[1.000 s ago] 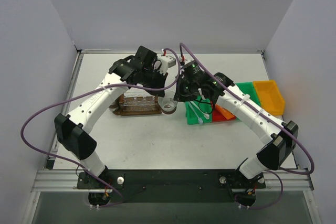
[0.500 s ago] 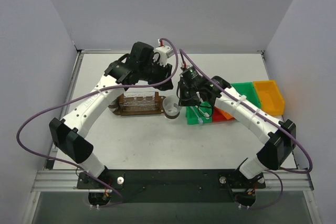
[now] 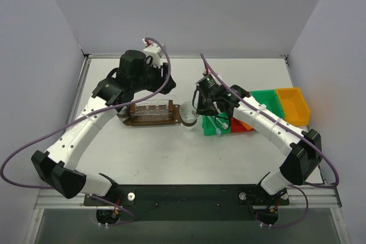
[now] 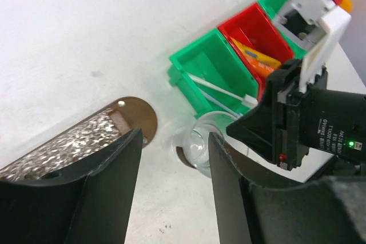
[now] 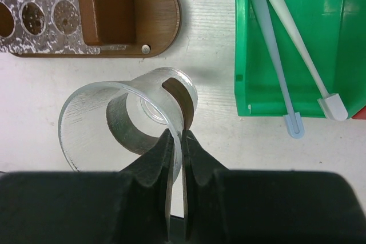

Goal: Prepare toiletry sets of a toothbrush and toothpaste on the tray

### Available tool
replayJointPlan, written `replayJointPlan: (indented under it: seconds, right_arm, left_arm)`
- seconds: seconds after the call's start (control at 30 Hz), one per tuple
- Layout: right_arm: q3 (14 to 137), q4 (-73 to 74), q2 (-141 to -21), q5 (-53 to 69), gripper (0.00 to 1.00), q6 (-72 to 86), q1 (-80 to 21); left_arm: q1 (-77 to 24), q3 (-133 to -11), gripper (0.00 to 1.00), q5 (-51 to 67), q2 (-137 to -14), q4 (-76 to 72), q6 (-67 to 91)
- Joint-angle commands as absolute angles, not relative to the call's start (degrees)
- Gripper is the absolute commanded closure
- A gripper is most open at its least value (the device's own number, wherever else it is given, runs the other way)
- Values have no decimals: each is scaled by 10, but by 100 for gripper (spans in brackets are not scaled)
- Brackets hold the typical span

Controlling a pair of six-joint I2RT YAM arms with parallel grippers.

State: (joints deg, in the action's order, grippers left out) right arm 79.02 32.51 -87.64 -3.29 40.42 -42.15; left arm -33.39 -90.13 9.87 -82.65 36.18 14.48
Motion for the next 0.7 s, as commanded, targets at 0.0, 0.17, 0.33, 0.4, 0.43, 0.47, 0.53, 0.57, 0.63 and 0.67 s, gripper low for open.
replayJointPlan:
  seconds: [0.0,0.17,0.33,0.4,0.43,0.47,0.53,0.57,0.63,0.67]
  right_arm:
    - [796,258,-855,-71,100,453,-417]
    - [798,233,-878,-78,100,472,-414]
    - [817,231,-917,-71,100,483,-405]
    - [828,231,-928,-76,100,485,-404]
    - [831,231,-932,-80,100,485,-405]
    - [833,232,-938,-88,100,488,-406]
    - [838,232,-944,-96,100,491,-405]
    - [840,233,-950,-98,100,495,-405]
    - [845,236,-954,-100,100,497,-405]
    - [846,236,-958,-103,100,497,-405]
  left_arm:
    - [-297,-859,40,15,-743,272,201]
    - [-250,-822,40,-12,-707,284,216]
    - [-241,-814,40,-22,-687,298,213]
    - [-240,-811,40,-36,-679,301,209]
    - [-240,-810,40,-40,-678,301,207]
    - [-239,-809,40,-50,-676,304,206]
    - [-238,-810,40,-63,-671,309,199]
    - [-237,-810,40,-66,-671,312,194]
    - [-236,-810,40,-70,-669,313,191]
    - [-236,-810,40,-72,-668,314,189]
